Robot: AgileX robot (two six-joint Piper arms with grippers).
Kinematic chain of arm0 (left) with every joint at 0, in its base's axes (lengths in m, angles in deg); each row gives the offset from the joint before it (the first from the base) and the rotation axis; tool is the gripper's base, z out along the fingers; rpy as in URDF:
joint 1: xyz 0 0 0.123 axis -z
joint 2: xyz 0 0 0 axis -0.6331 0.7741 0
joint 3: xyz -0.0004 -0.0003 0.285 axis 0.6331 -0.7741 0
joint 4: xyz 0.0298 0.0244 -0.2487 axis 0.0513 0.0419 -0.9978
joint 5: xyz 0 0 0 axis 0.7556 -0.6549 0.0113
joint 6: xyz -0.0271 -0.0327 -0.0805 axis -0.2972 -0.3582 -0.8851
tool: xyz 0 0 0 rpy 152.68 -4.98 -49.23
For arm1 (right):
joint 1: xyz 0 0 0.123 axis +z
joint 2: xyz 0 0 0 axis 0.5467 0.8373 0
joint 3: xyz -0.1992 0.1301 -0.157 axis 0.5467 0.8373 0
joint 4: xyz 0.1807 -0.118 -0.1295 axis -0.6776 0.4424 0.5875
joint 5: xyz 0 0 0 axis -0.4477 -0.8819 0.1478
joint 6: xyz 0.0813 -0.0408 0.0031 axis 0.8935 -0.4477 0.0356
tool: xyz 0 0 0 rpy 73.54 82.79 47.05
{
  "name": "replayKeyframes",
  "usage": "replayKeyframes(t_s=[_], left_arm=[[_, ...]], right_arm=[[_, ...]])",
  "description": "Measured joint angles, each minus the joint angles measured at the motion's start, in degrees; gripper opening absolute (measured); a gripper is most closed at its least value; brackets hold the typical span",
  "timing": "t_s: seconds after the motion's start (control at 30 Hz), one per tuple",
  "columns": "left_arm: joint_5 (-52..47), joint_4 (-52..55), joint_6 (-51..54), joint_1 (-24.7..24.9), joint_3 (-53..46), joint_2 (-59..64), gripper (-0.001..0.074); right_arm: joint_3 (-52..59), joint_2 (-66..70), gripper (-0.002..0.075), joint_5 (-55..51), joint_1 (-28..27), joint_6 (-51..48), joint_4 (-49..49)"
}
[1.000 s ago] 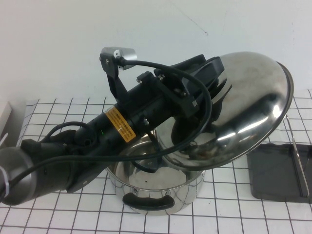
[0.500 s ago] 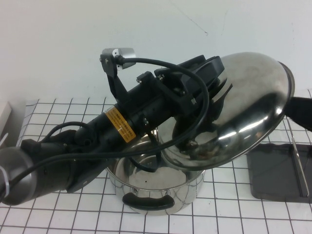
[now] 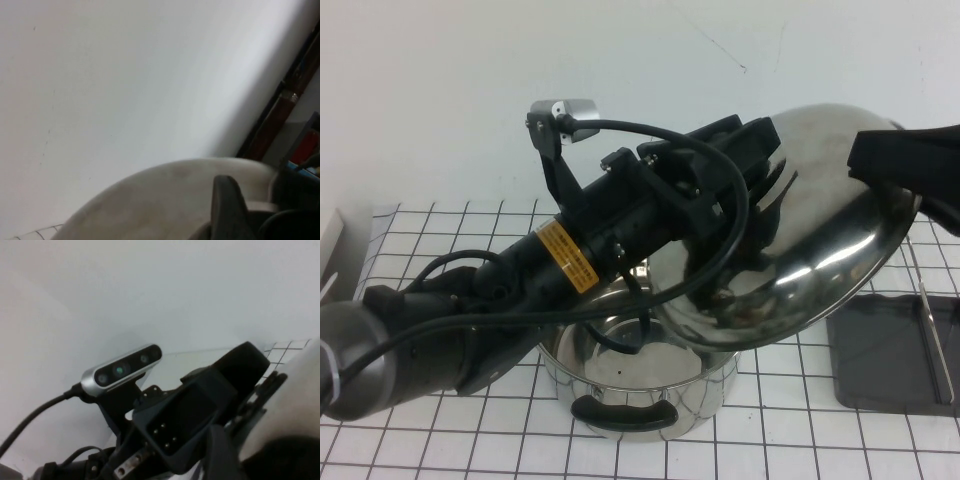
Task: Put pot lid on rack
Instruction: Hand over the pot lid, then place the pot lid on the pot rack
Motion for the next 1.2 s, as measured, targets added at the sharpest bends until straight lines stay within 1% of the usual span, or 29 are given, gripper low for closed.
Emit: replayKeyframes(t_s=[0.07, 0.1, 0.23, 0.37, 0.4, 0.43, 0.47, 0.5, 0.53, 0.57, 0.6, 0.67, 0.73, 0.8, 0.87, 0.9, 1.0, 1.07, 1.13, 1.2], left_arm=[[-0.4, 0.1, 0.1, 0.0, 0.0, 0.1, 0.0314], [-0.7, 0.1, 0.1, 0.0, 0.0, 0.1, 0.0314], [-2.1, 0.1, 0.1, -0.1, 0.1, 0.1, 0.0314], [-2.7, 0.3, 0.1, -0.1, 0.1, 0.1, 0.0318], [-3.1, 0.5, 0.1, -0.4, 0.1, 0.1, 0.0329], [-3.6, 1.0, 0.1, -0.6, 0.1, 0.1, 0.0360], [-3.9, 1.6, 0.0, -1.1, 0.1, 0.1, 0.0407], [-3.9, 2.1, -0.2, -1.4, 0.1, 0.1, 0.0463], [-3.9, 2.9, -0.5, -2.1, 0.1, 0.1, 0.0517], [-3.8, 3.8, -1.4, -3.1, 0.1, 0.1, 0.0566], [-3.8, 4.7, -2.4, -4.0, 0.1, 0.1, 0.0596], [-3.4, 7.3, -4.8, -6.7, 0.1, 0.1, 0.0640], [-2.0, 9.9, -7.2, -9.6, 0.1, 0.1, 0.0650], [-0.3, 12.3, -9.5, -12.2, 0.1, 0.1, 0.0641], [0.6, 14.7, -11.7, -14.9, 0.1, 0.1, 0.0597], [0.9, 15.7, -12.7, -16.0, 0.1, 0.1, 0.0555], [1.2, 19.9, -15.9, -19.2, 0.1, 0.1, 0.0367], [1.2, 23.5, -16.9, -21.1, 0.1, 0.1, 0.0194], [1.3, 27.1, -17.4, -22.3, 0.1, 0.0, 0.0090], [1.3, 29.8, -17.7, -22.9, 0.1, -0.4, 0.0038]], right_arm=[[-0.4, 0.4, 0.0311, -0.3, 0.5, 0.0, -0.9], [-0.5, 0.5, 0.0289, -0.4, 1.1, 0.1, -1.5], [-0.7, 0.5, 0.0279, 1.5, 2.7, -0.1, -2.0], [-1.3, 0.6, 0.0279, 2.2, 3.2, -3.0, -2.0], [-1.5, 0.6, 0.0251, 2.2, 3.3, -4.4, -1.5], [-1.9, 0.6, 0.0183, 2.1, 3.3, -5.3, -1.2], [-2.4, 0.6, 0.0118, 2.1, 3.4, -6.3, -1.0], [-2.7, 0.6, 0.0076, 2.1, 3.5, -7.3, -0.6], [-3.1, 0.6, 0.0054, 2.3, 3.6, -8.3, 0.0], [-3.2, 0.6, 0.0040, 2.4, 3.6, -9.3, 0.4], [-3.6, 0.6, 0.0039, 2.6, 3.6, -10.2, 0.9], [-4.3, 0.6, 0.0036, 3.1, 3.6, -11.5, 1.2], [-5.1, 0.2, 0.0029, 3.4, 3.6, -11.9, 2.4], [-5.2, -0.7, 0.0027, 4.0, 3.7, -11.9, 4.5], [-5.3, -2.6, 0.0027, 6.2, 3.8, -11.8, 7.2], [-5.3, -3.7, 0.0027, 7.8, 3.8, -10.8, 8.8], [-5.3, -7.1, 0.0026, 12.6, 3.8, -7.2, 15.9], [-5.3, -9.0, 0.0026, 15.5, 3.8, -3.9, 20.6], [-5.3, -10.6, 0.0026, 17.8, 3.8, -0.8, 25.0], [-5.3, -11.8, 0.0026, 19.8, 3.8, 1.2, 27.7]])
